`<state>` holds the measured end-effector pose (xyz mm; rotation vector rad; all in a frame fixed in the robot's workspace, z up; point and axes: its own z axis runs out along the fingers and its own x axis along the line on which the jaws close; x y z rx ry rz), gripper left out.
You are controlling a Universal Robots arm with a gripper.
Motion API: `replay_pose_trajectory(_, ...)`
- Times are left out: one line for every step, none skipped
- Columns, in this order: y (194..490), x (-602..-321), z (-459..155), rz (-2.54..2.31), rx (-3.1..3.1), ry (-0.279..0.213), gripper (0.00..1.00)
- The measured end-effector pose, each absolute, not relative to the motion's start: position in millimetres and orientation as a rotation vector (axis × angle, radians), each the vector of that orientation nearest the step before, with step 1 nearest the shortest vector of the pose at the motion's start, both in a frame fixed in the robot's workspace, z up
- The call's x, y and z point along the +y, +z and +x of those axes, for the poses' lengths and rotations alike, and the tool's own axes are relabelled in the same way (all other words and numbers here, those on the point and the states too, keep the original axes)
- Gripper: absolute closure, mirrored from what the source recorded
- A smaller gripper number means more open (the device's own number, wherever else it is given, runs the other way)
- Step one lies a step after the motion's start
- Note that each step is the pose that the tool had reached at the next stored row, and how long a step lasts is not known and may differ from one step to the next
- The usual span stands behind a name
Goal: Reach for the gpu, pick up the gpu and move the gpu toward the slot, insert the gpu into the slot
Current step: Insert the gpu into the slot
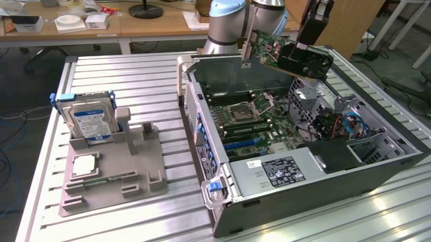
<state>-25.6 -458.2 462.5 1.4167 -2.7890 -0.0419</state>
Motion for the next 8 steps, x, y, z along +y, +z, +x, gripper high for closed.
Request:
replay_pose_trajectory(462.5,-458.2,-25.6,1.433,-2.781,-0.042,0.74)
replay_pose_trajectory(462.5,-458.3,-25.6,1.447,-2.773,-0.042,0.74)
replay_pose_trajectory(462.5,-458.2,-25.6,1.462,-2.765,-0.042,0.74)
replay_pose_trajectory(462.5,-458.3,-25.6,1.477,-2.757,-0.041,0.74)
replay_pose_trajectory(462.5,-458.3,-25.6,1.491,-2.749,-0.041,0.74)
replay_pose_trajectory(462.6,-458.2,-25.6,1.506,-2.741,-0.041,0.74)
replay_pose_trajectory(462.5,-458.2,-25.6,1.52,-2.733,-0.041,0.74)
replay_pose_trajectory(462.5,-458.3,-25.6,1.535,-2.725,-0.041,0.74)
